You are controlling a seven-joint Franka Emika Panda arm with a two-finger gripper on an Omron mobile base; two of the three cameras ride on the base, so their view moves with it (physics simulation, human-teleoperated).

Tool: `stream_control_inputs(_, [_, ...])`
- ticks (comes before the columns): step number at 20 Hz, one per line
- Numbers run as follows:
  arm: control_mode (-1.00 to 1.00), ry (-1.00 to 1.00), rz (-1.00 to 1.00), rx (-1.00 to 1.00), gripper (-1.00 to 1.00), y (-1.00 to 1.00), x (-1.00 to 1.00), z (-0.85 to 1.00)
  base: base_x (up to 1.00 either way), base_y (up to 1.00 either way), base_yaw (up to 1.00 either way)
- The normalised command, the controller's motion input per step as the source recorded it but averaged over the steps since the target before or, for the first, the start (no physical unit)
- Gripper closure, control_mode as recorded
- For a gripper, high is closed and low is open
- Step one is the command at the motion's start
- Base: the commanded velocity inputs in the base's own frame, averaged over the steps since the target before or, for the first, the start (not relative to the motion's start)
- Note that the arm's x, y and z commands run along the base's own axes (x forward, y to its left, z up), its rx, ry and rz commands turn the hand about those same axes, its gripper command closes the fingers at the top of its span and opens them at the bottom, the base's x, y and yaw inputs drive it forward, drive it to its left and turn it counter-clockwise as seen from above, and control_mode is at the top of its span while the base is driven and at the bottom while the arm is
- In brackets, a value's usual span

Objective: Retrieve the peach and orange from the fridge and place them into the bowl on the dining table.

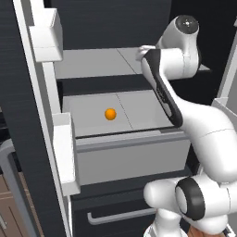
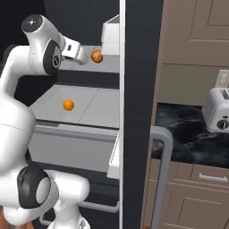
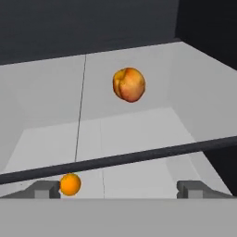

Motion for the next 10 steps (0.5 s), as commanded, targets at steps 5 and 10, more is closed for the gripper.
stream_control_inputs(5, [-1.0,0.01,-0.01,-0.02,-1.0,-0.1,0.54,0.0,0.0,0.0,0.0])
stream_control_inputs(10, [-1.0,0.0,-0.02,0.0,-1.0,-0.2,0.31,0.0,0.0,0.0,0.0])
